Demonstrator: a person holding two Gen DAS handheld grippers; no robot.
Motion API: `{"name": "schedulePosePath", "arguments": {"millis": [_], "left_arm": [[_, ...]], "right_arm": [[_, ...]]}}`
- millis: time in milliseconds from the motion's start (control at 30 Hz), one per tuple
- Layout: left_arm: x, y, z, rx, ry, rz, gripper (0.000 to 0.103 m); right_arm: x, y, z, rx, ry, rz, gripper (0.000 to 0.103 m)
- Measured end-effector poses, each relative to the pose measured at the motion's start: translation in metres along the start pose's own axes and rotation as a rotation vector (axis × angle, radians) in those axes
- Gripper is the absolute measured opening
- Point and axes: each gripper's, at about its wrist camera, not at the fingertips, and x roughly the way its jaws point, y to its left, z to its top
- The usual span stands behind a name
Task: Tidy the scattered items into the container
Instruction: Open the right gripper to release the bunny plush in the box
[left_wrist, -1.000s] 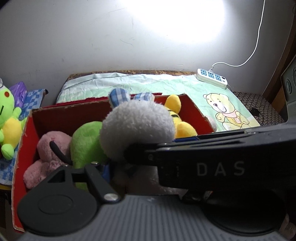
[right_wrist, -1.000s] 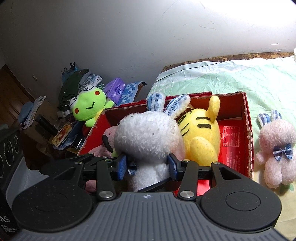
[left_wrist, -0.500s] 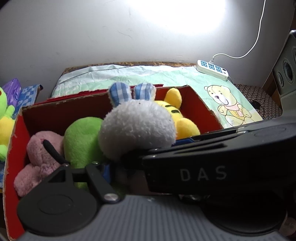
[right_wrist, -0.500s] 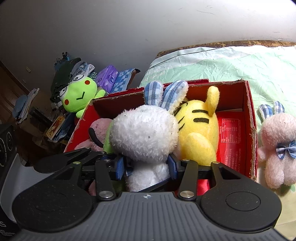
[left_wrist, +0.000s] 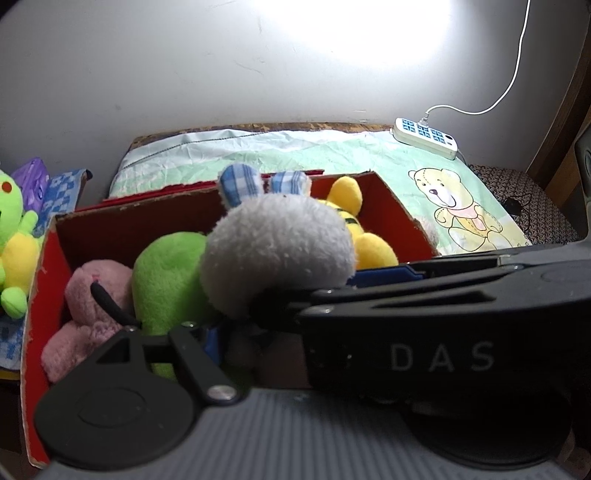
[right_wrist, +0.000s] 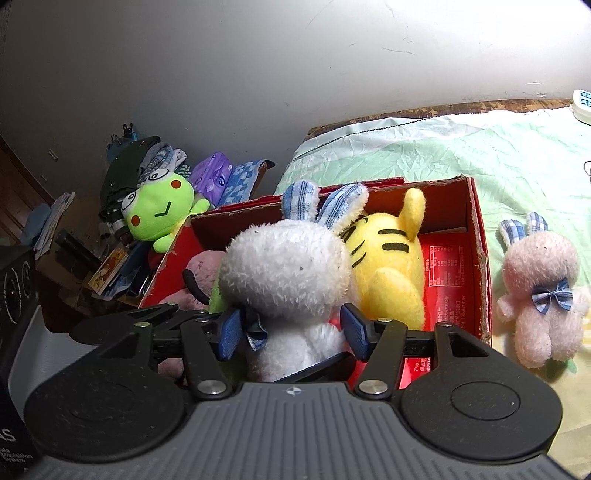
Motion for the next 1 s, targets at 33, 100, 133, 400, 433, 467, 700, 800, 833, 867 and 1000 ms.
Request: {"name": "schedulePosePath", "arguments": {"millis": [33, 100, 133, 400, 433, 467, 700, 800, 833, 867, 1000], "left_arm": [[-0.001, -0.001, 0.0, 0.001, -0.001, 0.001, 0.08], [-0.004, -0.002, -0.001, 0.005, -0.004, 0.004, 0.083], [-0.005, -0.003, -0.001, 0.008, -0.008, 0.006, 0.084], [-0.021, -0.006, -0.003, 0.025, -0.044, 0.042, 0.097], [-0.022, -0.007, -0.003, 0.029, -0.045, 0.046, 0.097], [-0.023, -0.007, -0.004, 0.032, -0.044, 0.05, 0.097], [-0.032, -0.007, -0.009, 0.021, -0.039, 0.061, 0.099], [-0.036, -0.008, -0.013, 0.021, -0.034, 0.067, 0.099], [-0.037, -0.009, -0.014, 0.022, -0.032, 0.068, 0.099], [-0.038, -0.01, -0.015, 0.024, -0.03, 0.071, 0.099], [-0.045, -0.014, -0.021, 0.034, -0.025, 0.099, 0.099]], "right_arm": [[-0.002, 0.0, -0.001, 0.002, -0.007, -0.003, 0.06], [-0.006, 0.001, -0.002, 0.01, -0.02, -0.008, 0.06], [-0.008, 0.0, -0.002, 0.015, -0.026, -0.011, 0.06], [-0.022, 0.001, -0.008, 0.062, -0.062, -0.036, 0.059], [-0.023, 0.002, -0.009, 0.064, -0.063, -0.039, 0.058], [-0.023, 0.003, -0.01, 0.067, -0.067, -0.042, 0.058], [-0.034, 0.008, -0.017, 0.078, -0.094, -0.058, 0.058], [-0.038, 0.011, -0.022, 0.077, -0.096, -0.077, 0.057], [-0.039, 0.012, -0.024, 0.079, -0.098, -0.081, 0.057], [-0.04, 0.013, -0.026, 0.081, -0.101, -0.085, 0.057], [-0.046, 0.018, -0.032, 0.08, -0.112, -0.1, 0.057]]}}
